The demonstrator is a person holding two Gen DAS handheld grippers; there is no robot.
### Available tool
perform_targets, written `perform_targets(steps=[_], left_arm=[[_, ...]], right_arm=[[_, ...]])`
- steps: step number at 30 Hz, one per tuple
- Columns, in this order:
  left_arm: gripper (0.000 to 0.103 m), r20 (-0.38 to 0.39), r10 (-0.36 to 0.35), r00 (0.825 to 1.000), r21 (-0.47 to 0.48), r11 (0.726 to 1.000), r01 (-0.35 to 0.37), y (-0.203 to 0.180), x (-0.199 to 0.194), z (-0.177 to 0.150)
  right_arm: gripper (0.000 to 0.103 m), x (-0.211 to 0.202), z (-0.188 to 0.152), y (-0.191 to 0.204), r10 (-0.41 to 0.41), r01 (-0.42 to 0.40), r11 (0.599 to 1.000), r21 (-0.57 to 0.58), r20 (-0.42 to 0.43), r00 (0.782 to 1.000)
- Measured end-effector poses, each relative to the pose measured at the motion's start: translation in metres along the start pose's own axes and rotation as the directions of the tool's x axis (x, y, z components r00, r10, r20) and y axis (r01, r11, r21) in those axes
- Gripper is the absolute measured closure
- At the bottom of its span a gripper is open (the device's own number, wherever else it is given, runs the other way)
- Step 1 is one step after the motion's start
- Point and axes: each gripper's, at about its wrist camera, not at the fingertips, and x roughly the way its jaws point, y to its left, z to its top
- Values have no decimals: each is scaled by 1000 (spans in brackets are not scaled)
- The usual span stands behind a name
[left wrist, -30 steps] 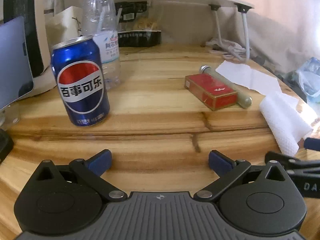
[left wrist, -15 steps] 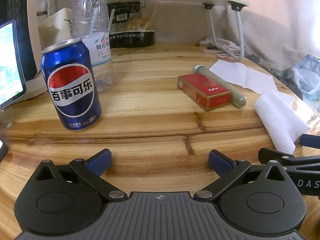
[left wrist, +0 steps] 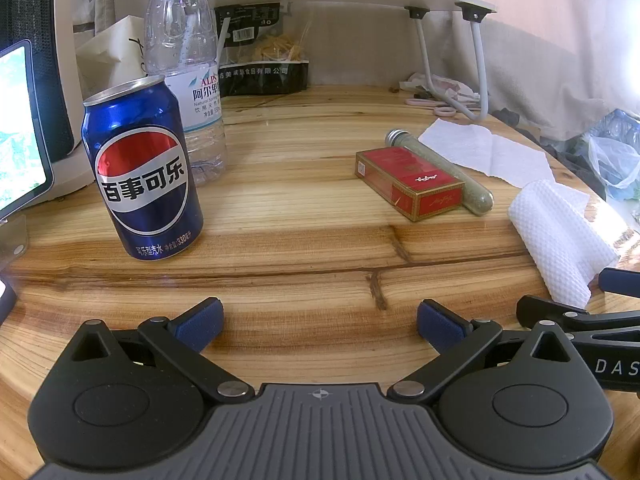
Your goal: Clean container
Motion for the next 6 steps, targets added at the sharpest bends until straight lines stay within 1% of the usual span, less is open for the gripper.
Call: perform_targets(steps=[6], left_arm=[[0, 0, 9, 1000, -7, 1000, -9, -5, -1, -1]], right_arm=[[0, -1, 1, -1, 0, 0, 1000, 0, 0, 1000]])
